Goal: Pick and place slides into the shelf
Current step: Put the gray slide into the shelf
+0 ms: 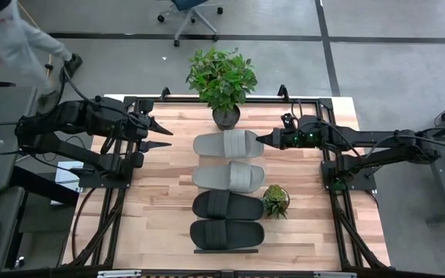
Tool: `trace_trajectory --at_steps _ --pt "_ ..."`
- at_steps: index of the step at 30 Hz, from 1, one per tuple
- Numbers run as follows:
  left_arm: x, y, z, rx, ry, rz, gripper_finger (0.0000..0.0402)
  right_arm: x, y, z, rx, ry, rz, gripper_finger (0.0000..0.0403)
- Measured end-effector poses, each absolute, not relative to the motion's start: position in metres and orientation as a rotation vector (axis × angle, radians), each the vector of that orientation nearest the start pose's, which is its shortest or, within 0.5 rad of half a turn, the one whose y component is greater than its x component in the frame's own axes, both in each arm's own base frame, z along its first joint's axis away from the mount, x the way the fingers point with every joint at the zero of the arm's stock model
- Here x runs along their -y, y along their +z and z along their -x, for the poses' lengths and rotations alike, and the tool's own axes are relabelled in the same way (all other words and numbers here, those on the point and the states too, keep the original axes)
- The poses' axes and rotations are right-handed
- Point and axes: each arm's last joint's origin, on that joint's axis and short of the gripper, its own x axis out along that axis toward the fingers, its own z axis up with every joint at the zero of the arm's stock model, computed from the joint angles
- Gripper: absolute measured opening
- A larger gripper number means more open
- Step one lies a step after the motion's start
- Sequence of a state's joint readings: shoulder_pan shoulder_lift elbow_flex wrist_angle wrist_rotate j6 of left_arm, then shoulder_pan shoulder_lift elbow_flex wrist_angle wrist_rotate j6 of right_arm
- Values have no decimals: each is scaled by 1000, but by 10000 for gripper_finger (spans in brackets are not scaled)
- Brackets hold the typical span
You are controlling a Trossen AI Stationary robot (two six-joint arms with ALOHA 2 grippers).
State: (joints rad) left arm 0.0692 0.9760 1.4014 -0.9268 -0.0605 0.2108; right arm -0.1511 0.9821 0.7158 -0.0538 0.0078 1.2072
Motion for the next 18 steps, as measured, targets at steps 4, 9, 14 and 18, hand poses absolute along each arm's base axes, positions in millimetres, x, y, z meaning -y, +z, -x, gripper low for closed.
trace_trajectory --at_steps 4,9,14,18 --pt "-13 431 -155 -513 74 -203 127 33 286 -215 -187 -339 -1216 22" --pt "-12 431 -155 -513 74 -204 127 33 284 -216 -197 -343 -1225 22" --pt "-12 432 -155 -513 74 -205 127 34 277 -223 -229 -357 -1242 22" --pt "-12 432 -155 -513 74 -205 127 35 273 -231 -228 -345 -1243 22"
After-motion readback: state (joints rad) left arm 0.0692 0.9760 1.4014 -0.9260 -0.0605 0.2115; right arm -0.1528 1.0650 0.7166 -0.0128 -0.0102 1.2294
